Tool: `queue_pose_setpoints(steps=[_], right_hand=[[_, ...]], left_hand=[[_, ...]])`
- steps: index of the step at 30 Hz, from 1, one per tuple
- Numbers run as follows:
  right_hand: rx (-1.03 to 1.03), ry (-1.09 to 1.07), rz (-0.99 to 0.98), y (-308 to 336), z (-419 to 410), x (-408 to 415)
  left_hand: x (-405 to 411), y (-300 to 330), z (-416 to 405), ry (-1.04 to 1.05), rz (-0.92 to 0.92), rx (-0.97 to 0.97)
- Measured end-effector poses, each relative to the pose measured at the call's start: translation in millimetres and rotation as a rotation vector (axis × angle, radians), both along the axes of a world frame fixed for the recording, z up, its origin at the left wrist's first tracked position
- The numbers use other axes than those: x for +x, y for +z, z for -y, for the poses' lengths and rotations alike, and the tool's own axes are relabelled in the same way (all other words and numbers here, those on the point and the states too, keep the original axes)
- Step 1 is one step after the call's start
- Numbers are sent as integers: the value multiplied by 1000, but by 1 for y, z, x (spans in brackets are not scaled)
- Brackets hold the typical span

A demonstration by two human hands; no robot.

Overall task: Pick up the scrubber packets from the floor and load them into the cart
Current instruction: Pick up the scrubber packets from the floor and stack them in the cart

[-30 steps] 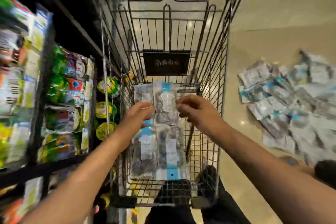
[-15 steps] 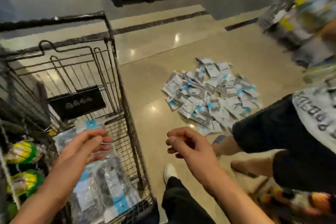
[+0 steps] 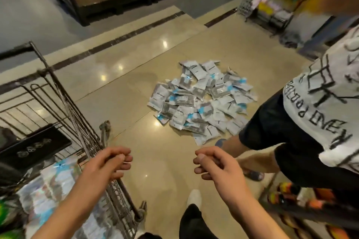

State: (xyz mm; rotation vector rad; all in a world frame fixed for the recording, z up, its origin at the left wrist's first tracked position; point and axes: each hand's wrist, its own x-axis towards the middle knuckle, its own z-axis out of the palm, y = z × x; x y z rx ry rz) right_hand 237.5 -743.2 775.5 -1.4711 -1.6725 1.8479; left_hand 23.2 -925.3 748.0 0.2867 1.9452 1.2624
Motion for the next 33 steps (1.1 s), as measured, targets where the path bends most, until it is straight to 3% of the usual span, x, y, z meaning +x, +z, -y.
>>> queue_pose_setpoints(steps=[7, 16, 25, 33], right_hand=[[-92, 45, -5, -25, -90, 32], [-94, 82, -46, -36, -167, 25], [-71, 211, 47, -54, -217, -51], [-71, 183, 138, -71, -277, -160]], left_hand=[[41, -6, -85, 143, 21, -52], [49, 2, -157, 169, 23, -103], [-16, -22, -188, 280, 54, -147], [-136, -49, -256, 307, 135, -127]])
